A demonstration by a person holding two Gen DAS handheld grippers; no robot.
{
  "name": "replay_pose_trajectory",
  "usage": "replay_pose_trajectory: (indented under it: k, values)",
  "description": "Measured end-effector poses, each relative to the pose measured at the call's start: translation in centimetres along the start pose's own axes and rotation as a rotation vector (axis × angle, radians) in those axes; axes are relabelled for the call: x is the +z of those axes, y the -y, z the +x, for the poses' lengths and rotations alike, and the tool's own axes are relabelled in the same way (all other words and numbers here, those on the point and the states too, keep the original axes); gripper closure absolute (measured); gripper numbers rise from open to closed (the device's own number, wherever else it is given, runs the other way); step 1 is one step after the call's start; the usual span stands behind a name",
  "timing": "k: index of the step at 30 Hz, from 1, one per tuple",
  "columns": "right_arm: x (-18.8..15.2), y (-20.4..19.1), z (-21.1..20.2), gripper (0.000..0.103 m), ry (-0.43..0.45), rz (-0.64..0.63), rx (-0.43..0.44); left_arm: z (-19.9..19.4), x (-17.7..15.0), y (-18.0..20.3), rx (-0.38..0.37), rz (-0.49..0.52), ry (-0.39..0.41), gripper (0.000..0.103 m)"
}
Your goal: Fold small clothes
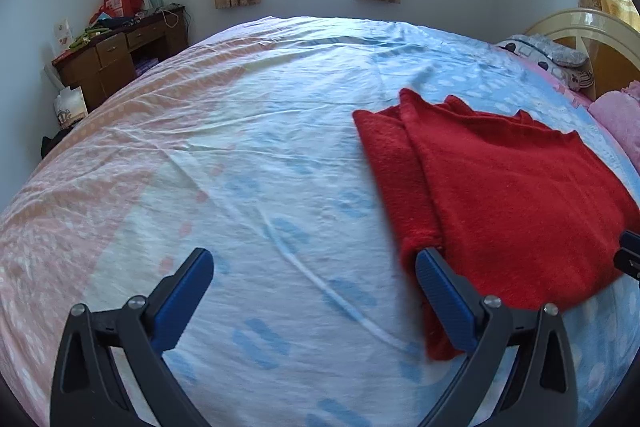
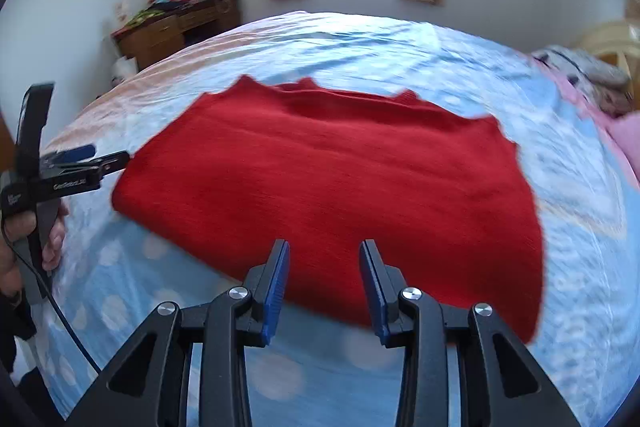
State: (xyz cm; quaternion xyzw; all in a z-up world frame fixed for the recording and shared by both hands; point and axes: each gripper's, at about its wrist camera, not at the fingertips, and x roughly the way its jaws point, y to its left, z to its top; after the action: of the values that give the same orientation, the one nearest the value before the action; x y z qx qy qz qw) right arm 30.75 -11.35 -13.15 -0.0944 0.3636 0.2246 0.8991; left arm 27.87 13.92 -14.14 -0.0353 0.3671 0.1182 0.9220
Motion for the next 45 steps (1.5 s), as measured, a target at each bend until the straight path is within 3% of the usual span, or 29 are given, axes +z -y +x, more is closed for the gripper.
replay_pose_trajectory:
  k: [3,9,16,26,38,45]
  values:
    - [0.7,-3.3,0.7,0.056,0.012,-0.09,0.028,0.0,-0.2,-0.8,0.007,0.01,-0.009,0.0]
    - [1.4,-9.2,2.2,0.055,0.031,-0.258,0.021,0.5,-0.7,-2.3,0.017,-0.004,-0.039,0.0]
    - [0.6,-12.1,4.0,0.055,0.01,-0.362,-0.014,1.1,-0.7,-3.0,-0.009,-0.022,-0.062,0.0]
    - [0.0,-14.5,5.0,0.055,0.062,-0.449,-0.075,2.3,0.2,-3.3,-0.043,-0.022,-0.078,0.0]
    - [0.5,-16.5,6.1,0.056,0.109,-0.537,-0.171,3.5,3.8,-3.7,-0.242,-0.064,0.016,0.0]
    - [0.1,-17.0,6.3,0.059,0.118,-0.541,-0.184,5.9,5.7,-1.7,-0.442,-0.126,-0.027,0.0]
